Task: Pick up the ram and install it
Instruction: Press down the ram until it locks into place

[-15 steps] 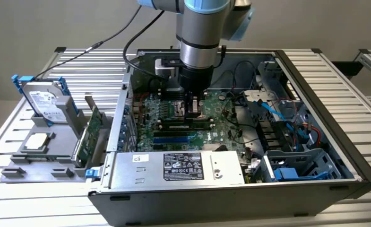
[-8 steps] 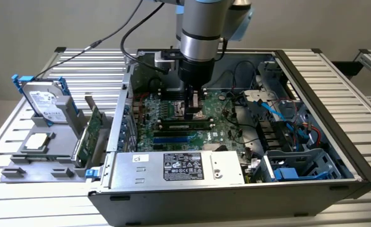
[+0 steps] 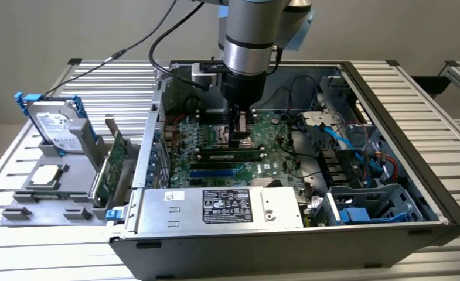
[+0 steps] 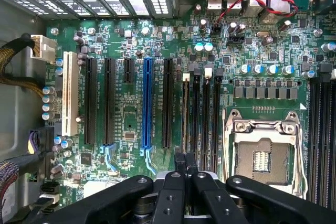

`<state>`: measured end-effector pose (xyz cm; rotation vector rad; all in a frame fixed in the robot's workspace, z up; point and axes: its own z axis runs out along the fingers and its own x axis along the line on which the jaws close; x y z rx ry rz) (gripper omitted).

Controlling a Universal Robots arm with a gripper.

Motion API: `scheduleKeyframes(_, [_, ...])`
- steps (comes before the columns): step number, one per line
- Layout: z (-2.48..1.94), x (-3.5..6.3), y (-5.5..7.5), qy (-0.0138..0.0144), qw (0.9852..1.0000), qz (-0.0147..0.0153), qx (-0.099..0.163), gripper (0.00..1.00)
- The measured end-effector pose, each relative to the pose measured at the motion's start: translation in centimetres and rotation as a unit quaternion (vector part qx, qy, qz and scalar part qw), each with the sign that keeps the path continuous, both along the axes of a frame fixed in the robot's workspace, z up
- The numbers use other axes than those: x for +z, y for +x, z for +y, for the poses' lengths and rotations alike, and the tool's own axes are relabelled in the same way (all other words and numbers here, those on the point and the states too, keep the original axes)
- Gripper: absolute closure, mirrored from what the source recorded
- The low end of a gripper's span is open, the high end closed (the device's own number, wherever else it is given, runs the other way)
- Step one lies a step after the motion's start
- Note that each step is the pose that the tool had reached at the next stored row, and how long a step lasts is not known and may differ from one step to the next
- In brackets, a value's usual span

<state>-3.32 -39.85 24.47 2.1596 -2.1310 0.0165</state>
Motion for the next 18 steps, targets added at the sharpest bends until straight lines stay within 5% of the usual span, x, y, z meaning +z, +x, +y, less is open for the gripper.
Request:
scheduleKeyframes(12, [-0.05,0.03,0.0,0.0001,1.0,0.0001,0.0,0.89])
scheduleKeyframes(18, [-0.39,0.05,0.0,0.0025,0.9999,0.0,-0.014,0.89])
